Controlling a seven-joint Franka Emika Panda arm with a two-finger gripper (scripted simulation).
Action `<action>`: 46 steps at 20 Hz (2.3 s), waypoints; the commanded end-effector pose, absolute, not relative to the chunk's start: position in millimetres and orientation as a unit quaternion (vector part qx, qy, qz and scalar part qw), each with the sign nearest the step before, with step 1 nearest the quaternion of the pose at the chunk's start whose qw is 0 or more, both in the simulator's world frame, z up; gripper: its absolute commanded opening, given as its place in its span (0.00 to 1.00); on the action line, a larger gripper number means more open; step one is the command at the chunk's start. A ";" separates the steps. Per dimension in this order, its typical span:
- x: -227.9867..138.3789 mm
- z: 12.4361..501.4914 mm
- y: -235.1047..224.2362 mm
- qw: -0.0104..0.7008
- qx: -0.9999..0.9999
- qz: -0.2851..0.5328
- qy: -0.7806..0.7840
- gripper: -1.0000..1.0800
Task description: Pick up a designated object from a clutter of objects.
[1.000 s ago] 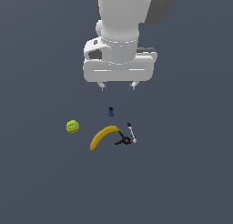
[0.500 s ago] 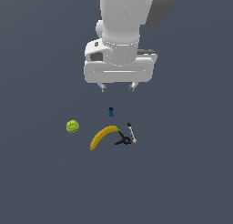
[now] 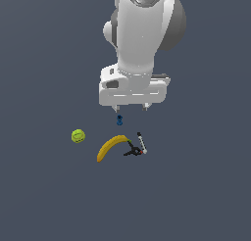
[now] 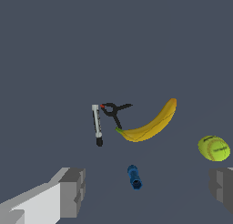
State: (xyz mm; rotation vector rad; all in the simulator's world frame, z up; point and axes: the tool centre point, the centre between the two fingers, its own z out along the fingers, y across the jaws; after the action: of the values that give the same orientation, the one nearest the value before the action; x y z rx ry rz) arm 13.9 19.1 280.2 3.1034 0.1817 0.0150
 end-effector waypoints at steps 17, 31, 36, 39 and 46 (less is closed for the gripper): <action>11.9 95.3 73.7 0.004 0.994 0.001 0.113 0.96; 2.5 59.9 83.5 0.000 0.992 -0.001 0.123 0.96; 2.0 46.2 83.5 0.000 0.992 -0.001 0.123 0.96; 1.4 31.6 83.6 0.000 0.992 0.000 0.123 0.96; 1.9 10.6 83.8 0.000 0.992 0.000 0.123 0.96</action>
State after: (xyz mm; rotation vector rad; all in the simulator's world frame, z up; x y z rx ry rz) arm 1.8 79.4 20.9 3.1180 0.3681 0.0047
